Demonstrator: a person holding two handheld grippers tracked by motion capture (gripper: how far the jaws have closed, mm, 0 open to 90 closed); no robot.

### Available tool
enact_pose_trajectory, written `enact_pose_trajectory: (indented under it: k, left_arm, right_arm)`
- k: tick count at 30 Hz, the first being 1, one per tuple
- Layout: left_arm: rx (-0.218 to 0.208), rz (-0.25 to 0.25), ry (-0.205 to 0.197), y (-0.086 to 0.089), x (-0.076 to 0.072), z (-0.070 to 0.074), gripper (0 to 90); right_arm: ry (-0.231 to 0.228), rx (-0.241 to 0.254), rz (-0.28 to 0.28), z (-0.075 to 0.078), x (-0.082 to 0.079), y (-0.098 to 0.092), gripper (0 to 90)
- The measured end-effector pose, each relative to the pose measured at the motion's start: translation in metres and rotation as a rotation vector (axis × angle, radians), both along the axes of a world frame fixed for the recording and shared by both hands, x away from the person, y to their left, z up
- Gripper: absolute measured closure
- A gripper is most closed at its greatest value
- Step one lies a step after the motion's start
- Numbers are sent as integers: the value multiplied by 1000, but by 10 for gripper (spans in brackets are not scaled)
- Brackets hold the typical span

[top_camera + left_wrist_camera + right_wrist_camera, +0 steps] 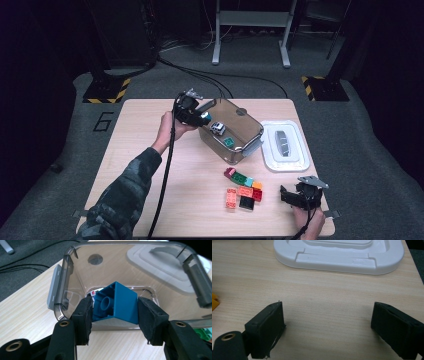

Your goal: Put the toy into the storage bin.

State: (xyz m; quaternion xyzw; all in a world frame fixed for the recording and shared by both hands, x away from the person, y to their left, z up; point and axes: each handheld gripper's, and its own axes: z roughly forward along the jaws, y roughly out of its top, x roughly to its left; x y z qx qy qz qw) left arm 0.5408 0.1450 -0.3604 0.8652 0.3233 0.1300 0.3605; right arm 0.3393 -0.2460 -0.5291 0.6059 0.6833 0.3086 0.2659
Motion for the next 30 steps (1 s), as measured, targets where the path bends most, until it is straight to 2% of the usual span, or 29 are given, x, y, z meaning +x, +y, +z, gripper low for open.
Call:
enact_pose_trajectory:
  k: [8, 17, 22, 25, 30]
  left_arm:
    - [18, 8, 30, -8, 6, -9, 478]
    - [62, 10, 70, -15, 11, -18, 477]
    - [74, 11, 63, -16, 11, -18, 476]
    - [100, 3, 55, -19, 10, -18, 475]
    - [119, 1, 64, -23, 11, -21, 475]
  right_arm:
    - [6, -1, 1, 0, 0, 0, 104]
    - [5, 0, 1, 0, 0, 0, 104]
    - [5, -1, 1, 0, 0, 0, 104]
    - [5, -2, 1, 0, 0, 0, 104]
    - [5, -2, 1, 0, 0, 0, 104]
